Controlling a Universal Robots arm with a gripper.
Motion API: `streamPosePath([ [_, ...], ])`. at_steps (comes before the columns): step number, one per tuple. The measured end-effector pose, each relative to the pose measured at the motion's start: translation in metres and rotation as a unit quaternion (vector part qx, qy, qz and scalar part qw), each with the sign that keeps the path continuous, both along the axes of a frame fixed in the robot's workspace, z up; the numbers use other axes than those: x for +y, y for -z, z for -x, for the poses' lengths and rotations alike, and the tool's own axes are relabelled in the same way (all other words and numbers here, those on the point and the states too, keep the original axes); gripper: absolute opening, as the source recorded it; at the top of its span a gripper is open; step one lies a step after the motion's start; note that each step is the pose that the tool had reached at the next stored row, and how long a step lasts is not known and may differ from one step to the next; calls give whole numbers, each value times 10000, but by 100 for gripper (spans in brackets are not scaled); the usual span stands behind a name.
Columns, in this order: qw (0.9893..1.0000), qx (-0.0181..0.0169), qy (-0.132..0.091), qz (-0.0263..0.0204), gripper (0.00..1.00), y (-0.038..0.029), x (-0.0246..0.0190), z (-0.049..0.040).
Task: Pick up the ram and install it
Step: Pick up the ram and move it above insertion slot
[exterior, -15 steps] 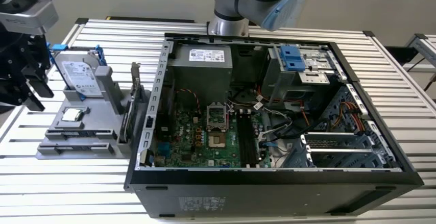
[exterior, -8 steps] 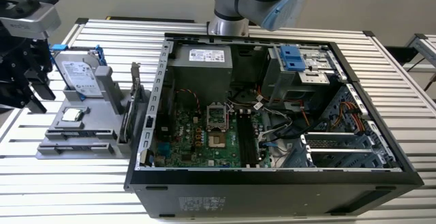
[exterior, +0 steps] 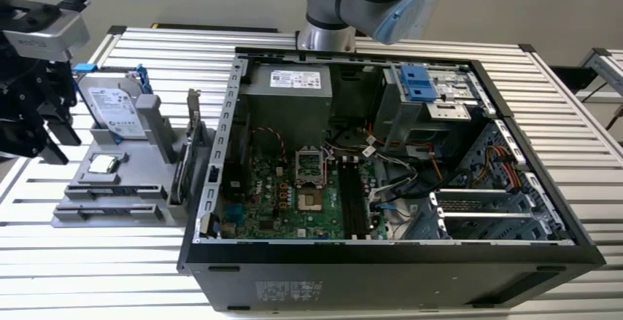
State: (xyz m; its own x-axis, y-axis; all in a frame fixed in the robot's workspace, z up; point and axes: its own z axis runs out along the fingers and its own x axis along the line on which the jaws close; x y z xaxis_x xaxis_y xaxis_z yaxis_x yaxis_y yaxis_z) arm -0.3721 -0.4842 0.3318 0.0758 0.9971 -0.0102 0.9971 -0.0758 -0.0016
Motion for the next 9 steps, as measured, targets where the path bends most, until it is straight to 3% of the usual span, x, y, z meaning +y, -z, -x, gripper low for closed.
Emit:
streamPosePath([
  [9, 10000, 0, 0, 18, 100, 48, 0, 0],
])
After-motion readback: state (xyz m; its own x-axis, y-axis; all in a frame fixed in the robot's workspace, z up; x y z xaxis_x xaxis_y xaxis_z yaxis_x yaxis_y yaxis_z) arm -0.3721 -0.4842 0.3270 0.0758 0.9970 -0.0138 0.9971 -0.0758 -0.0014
